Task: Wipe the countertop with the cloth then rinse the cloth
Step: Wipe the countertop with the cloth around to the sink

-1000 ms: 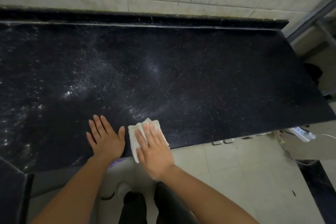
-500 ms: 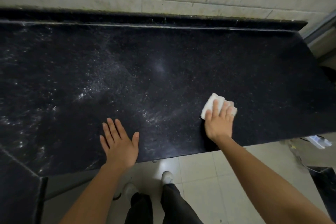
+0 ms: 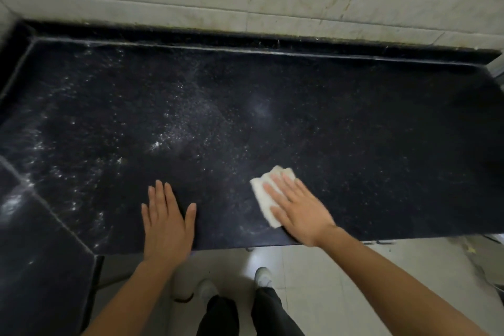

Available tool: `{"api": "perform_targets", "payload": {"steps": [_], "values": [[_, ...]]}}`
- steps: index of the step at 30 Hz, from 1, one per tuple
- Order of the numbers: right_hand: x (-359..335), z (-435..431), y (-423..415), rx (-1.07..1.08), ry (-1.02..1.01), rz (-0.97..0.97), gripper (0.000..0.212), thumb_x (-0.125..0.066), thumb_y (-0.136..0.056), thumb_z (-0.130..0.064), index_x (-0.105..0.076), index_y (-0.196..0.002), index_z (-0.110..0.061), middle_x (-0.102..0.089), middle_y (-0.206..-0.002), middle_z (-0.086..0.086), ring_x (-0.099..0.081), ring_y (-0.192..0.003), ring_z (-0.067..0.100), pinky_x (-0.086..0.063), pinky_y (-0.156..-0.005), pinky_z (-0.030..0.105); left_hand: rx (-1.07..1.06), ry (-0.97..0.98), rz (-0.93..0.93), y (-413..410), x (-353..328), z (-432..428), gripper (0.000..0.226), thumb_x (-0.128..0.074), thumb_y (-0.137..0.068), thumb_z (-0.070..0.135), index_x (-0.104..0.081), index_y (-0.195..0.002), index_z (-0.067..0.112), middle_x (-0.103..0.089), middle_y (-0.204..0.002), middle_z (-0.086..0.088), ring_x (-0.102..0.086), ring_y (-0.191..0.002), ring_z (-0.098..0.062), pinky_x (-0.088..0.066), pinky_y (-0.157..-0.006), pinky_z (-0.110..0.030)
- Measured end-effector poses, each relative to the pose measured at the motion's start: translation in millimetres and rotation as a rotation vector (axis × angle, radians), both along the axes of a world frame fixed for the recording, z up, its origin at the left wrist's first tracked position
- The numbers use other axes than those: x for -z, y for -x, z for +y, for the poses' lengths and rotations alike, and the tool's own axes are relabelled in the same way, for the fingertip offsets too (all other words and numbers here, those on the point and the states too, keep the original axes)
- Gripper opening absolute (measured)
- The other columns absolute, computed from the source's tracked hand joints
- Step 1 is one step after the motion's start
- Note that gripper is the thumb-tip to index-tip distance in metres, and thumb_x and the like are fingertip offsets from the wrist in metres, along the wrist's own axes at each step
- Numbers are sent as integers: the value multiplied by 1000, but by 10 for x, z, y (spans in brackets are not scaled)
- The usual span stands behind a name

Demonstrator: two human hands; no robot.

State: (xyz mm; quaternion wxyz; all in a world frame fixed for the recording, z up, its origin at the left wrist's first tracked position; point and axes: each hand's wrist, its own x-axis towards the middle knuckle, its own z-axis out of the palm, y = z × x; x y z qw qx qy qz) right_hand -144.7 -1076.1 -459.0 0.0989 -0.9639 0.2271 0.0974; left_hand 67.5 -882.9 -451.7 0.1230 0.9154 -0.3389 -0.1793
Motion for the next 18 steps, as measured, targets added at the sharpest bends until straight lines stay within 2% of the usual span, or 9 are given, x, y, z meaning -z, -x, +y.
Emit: {"api": "perform_targets", "payload": {"steps": [2,3,5,7,8,10,12,15,18], "values": [[-22,-263,163,321,67,0,69,17,-88,-56,11,-148,-21,8,-159,6,13,-146,25,2,-119,40,-45,-39,-34,-212,-9,150,80,-12,-89,55,7,-149,4,16,-157,-12,19,-144,-21,12,-116,-38],[-39,-341,185,510,78,-14,70,15,-90,-54,7,-150,-17,3,-160,11,8,-147,29,2,-119,41,-68,-60,-40,-305,-3,229,82,-13,-89,56,7,-149,4,15,-157,-13,18,-144,-23,11,-116,-39],[-64,-375,31,848,15,23,61,-2,-99,-43,3,-152,-13,3,-160,15,8,-147,30,3,-119,43,-112,-91,-38,-428,29,363,87,-17,-86,59,5,-149,3,15,-157,-15,17,-144,-25,9,-117,-41],[-70,-231,-320,986,0,75,58,-9,-101,-33,5,-151,-9,5,-159,20,9,-146,35,5,-118,49,-146,-92,-14,-472,67,432,90,-20,-84,62,4,-150,5,13,-157,-16,16,-144,-26,9,-116,-42],[-50,-104,-505,951,45,84,58,-5,-100,-33,7,-151,-6,4,-158,23,8,-145,39,5,-117,52,-155,-92,-5,-477,85,440,91,-20,-84,63,5,-150,6,13,-157,-15,16,-144,-25,9,-116,-42],[-9,271,-858,750,74,50,66,12,-90,-35,10,-150,-6,7,-157,23,9,-144,42,9,-116,54,-156,-101,2,-487,113,438,91,-19,-83,64,6,-150,7,15,-157,-15,18,-144,-25,11,-115,-42],[19,676,-1121,514,-9,0,74,19,-82,-39,12,-150,-12,13,-158,17,16,-145,36,12,-117,49,-158,-101,11,-500,115,438,91,-17,-83,65,8,-149,8,16,-157,-14,20,-143,-24,12,-115,-41],[-58,1020,-1287,198,-147,-12,65,7,-91,-42,9,-152,-20,23,-156,6,24,-143,28,15,-117,41,-151,-94,16,-507,108,451,91,-17,-83,65,9,-149,9,17,-157,-13,21,-143,-23,13,-114,-41],[-65,833,-1100,-29,-154,1,61,-1,-96,-46,5,-152,-23,21,-154,-1,22,-144,21,13,-118,36,-151,-92,29,-510,101,449,91,-16,-83,66,10,-149,9,19,-156,-12,22,-143,-23,12,-115,-42]]}}
